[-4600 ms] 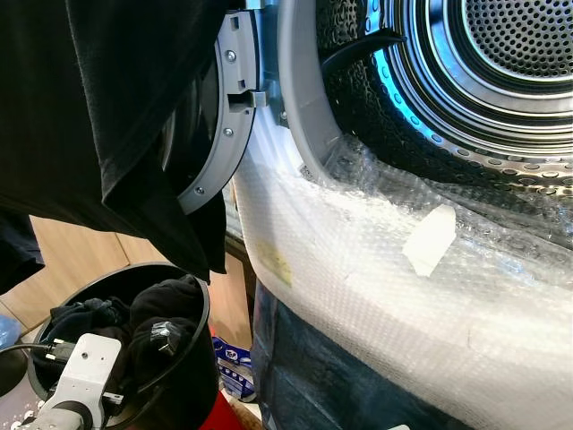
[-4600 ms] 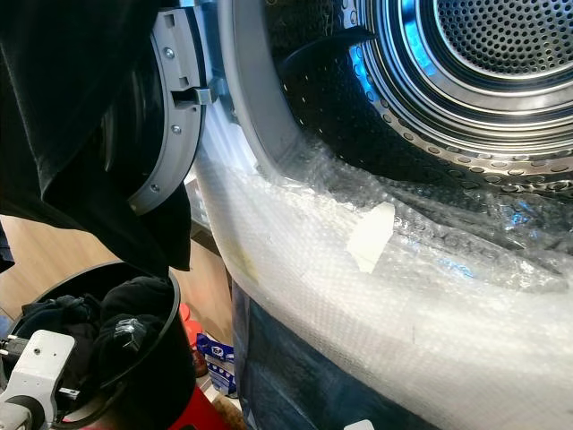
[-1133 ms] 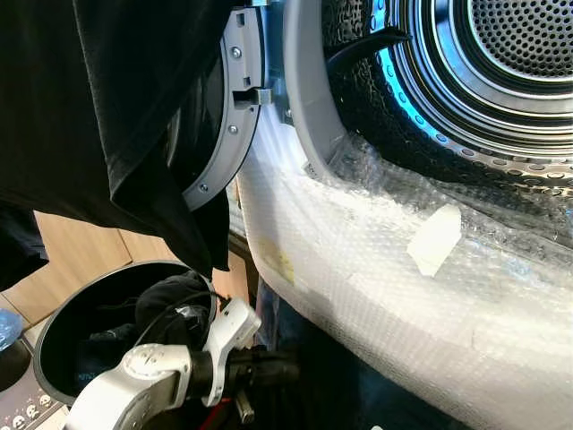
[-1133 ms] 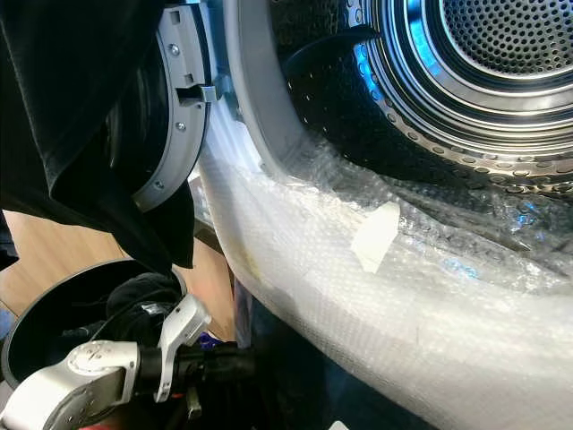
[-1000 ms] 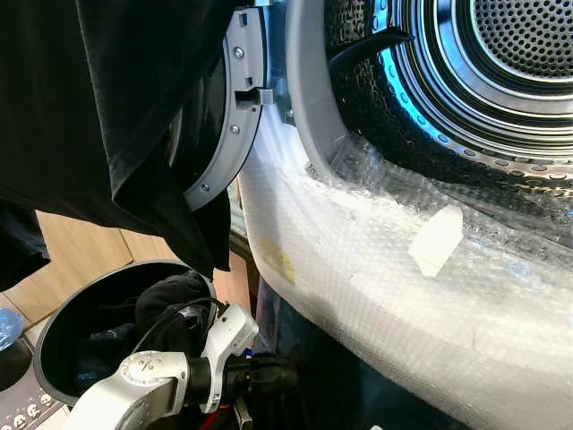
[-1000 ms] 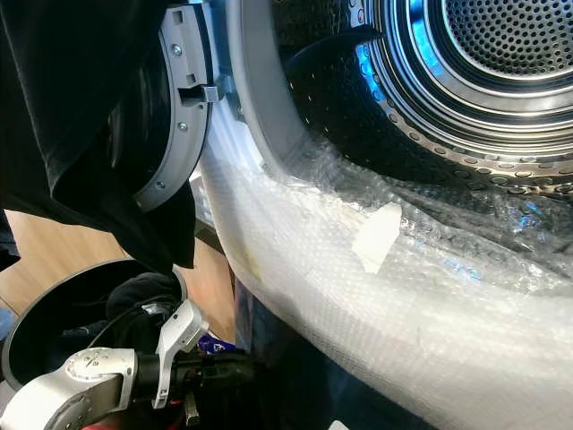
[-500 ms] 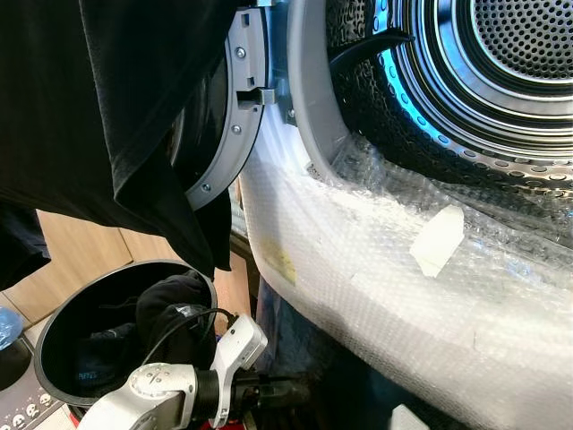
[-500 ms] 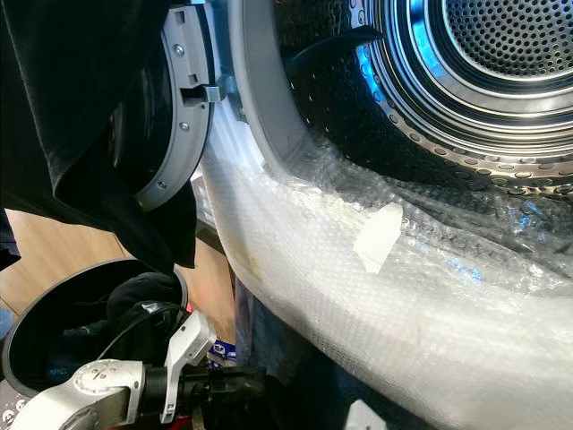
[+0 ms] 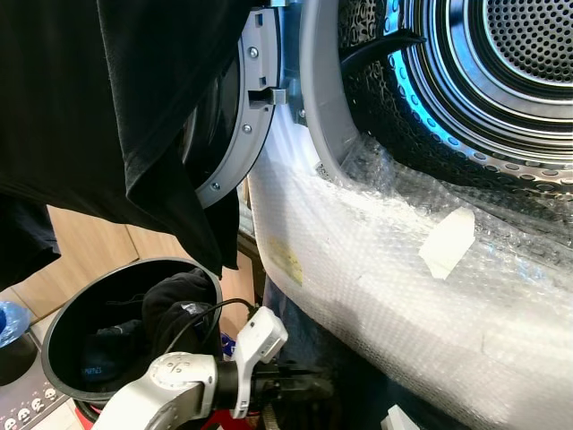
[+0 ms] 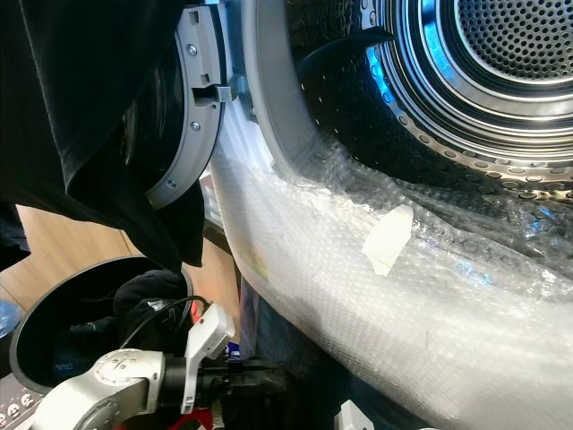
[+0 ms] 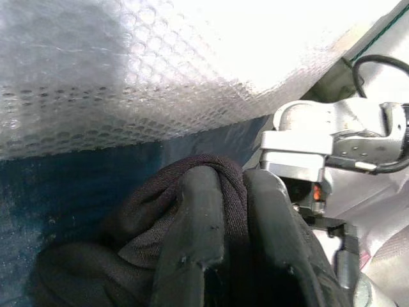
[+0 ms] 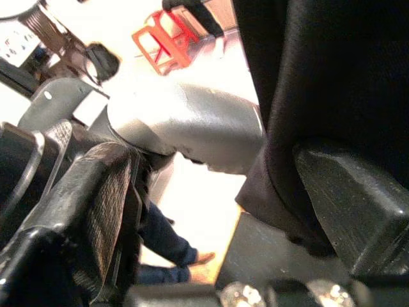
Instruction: Clothes washing
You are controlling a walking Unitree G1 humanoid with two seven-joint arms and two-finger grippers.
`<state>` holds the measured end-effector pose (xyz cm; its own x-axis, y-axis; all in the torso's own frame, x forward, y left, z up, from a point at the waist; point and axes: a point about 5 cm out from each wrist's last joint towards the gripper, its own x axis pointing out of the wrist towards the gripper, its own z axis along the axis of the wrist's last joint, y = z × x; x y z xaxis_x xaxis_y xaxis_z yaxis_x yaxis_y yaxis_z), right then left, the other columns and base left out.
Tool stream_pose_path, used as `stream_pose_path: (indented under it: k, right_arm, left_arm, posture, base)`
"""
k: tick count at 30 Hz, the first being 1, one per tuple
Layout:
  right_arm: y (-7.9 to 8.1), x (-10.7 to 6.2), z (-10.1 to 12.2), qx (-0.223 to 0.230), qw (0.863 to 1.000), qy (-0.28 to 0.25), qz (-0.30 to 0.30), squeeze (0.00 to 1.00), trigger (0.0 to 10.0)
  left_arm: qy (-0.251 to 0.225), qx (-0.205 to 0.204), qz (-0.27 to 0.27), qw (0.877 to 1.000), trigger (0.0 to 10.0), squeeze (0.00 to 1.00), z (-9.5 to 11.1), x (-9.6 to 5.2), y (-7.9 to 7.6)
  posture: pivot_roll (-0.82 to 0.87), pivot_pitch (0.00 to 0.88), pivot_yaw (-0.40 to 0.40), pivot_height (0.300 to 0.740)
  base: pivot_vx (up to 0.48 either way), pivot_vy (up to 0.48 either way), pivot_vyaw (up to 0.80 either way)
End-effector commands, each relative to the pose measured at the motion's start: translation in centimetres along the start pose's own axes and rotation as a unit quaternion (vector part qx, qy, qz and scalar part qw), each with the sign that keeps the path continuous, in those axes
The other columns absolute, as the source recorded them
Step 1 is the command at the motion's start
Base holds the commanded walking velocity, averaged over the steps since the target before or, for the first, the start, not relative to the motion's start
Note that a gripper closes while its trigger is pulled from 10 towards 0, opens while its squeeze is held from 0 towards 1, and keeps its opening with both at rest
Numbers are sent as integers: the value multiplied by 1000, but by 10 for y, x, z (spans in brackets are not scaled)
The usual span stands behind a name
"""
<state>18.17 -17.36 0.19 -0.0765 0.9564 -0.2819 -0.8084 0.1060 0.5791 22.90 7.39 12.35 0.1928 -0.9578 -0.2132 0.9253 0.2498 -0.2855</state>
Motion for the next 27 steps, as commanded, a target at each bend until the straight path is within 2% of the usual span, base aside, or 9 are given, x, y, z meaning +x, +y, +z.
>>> stream_pose_path:
  k: [1, 3, 8, 12, 13, 14, 15, 20, 27]
  right_arm:
    - [1, 6, 11, -5, 1000, -25, -5, 1000, 10000]
    - [-2, 8, 13, -3, 999, -39, -20, 1000, 10000]
    - [-21, 13, 30, 10, 984, -126, -129, 1000, 10000]
    - [-23, 12, 41, 18, 971, -182, -155, 1000, 10000]
    - [-26, 11, 44, 29, 966, -198, -166, 906, 10000]
    - [-27, 10, 46, 37, 962, -207, -173, 906, 10000]
    - [-28, 9, 48, 41, 959, -216, -177, 0, 10000]
    - [-27, 11, 52, 54, 955, -236, -173, 0, 10000]
    - [-22, 17, 49, 63, 957, -235, -156, 0, 10000]
  left_arm:
    - [0, 25, -9, 1000, 0, 0, 6, 9, 0]
    - [-2, 25, -14, 1000, 0, 0, 7, 12, -1]
    - [-12, 26, -33, 999, 0, 0, 11, 25, -8]
    - [-11, 27, -37, 999, 0, 0, 10, 29, -8]
    - [-11, 29, -36, 999, 0, 0, 10, 30, -7]
    - [-12, 30, -35, 999, 0, 0, 11, 30, -7]
    - [-13, 31, -34, 999, 0, 0, 12, 31, -6]
    - [-23, 36, -25, 999, 0, 0, 18, 34, -3]
    - [-39, 38, -5, 999, 0, 0, 24, 37, 3]
  posture:
    - [143, 0, -17, 740]
    - [143, 0, -17, 740]
    - [131, 0, -9, 740]
    - [134, 0, -14, 740]
    - [134, 0, -14, 740]
    - [135, 0, -17, 740]
    - [135, 0, -17, 740]
    - [138, 0, -21, 740]
    - [145, 0, -23, 740]
  base:
    - [0, 0, 0]
    - [0, 0, 0]
    - [0, 0, 0]
    - [0, 0, 0]
    - [0, 0, 0]
    - [0, 0, 0]
    - [0, 0, 0]
    - [0, 0, 0]
    - [0, 0, 0]
